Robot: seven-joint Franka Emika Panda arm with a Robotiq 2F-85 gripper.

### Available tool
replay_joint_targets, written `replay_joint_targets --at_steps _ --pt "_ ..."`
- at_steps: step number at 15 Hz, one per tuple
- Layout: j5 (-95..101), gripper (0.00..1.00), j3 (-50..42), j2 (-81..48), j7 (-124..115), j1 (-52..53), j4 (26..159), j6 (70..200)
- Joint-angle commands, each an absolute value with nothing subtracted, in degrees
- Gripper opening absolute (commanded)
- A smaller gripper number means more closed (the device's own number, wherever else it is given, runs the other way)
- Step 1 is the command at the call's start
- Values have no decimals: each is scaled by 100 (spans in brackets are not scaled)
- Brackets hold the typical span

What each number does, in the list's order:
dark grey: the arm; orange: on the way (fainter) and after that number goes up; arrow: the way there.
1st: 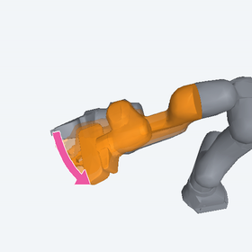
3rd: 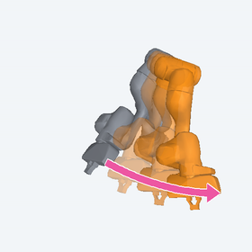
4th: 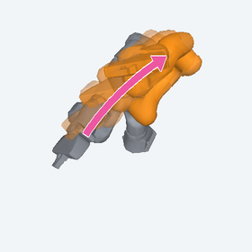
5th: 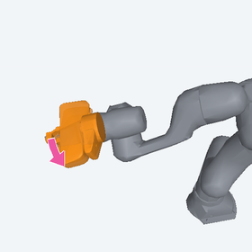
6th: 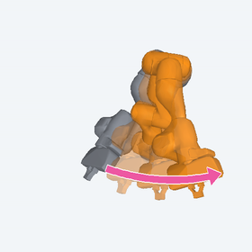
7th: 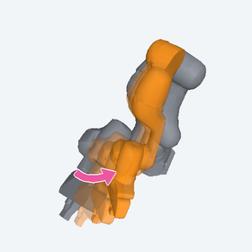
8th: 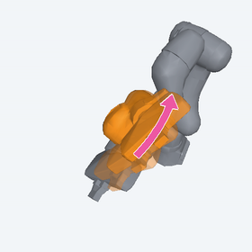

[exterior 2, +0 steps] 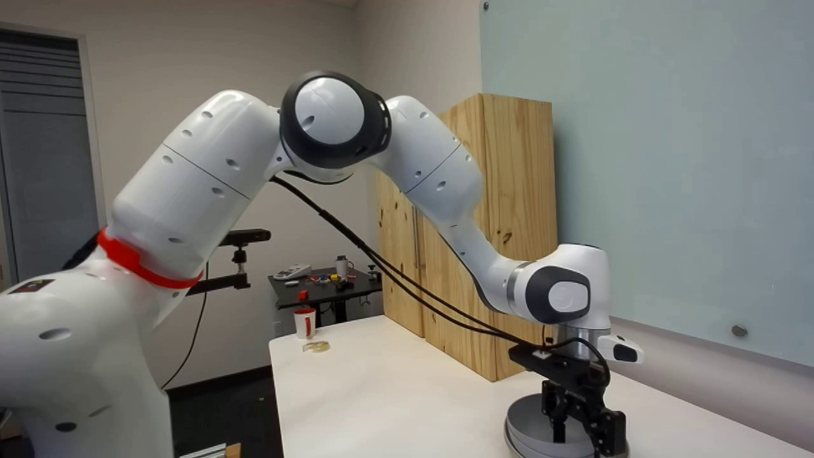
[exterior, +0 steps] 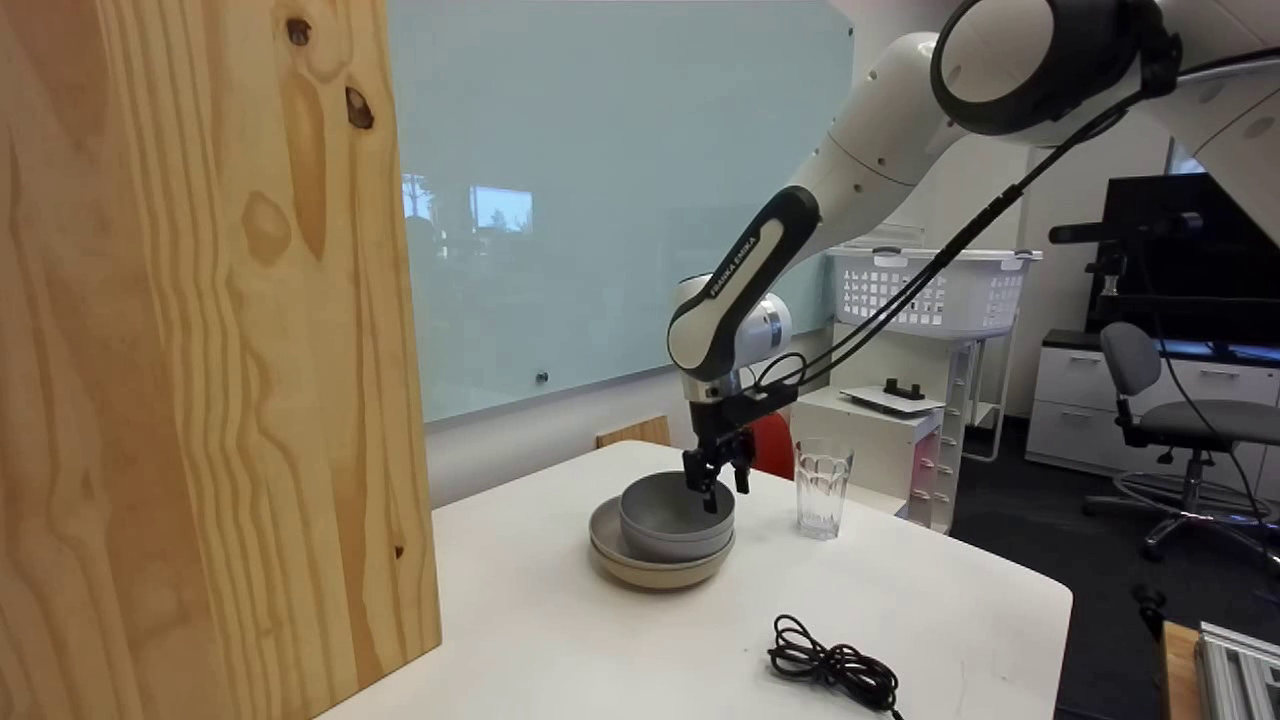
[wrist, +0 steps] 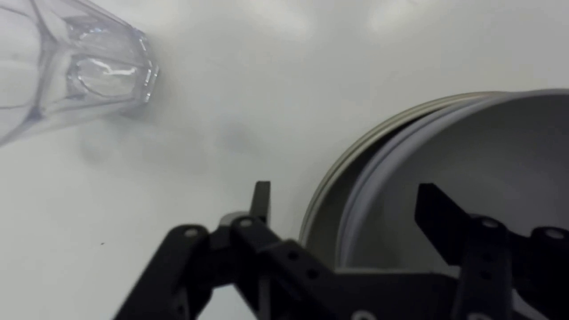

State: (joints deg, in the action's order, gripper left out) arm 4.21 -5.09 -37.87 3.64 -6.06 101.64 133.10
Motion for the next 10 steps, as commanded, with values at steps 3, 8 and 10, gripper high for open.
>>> replay_joint_targets --at_steps 3,8,10 --pt "419 100 -428 -3754 674 -704 10073 13286" --pt "459 100 -488 -3676 530 -657 10238 14170" --pt "440 100 -476 -3672 541 -661 10240 14345"
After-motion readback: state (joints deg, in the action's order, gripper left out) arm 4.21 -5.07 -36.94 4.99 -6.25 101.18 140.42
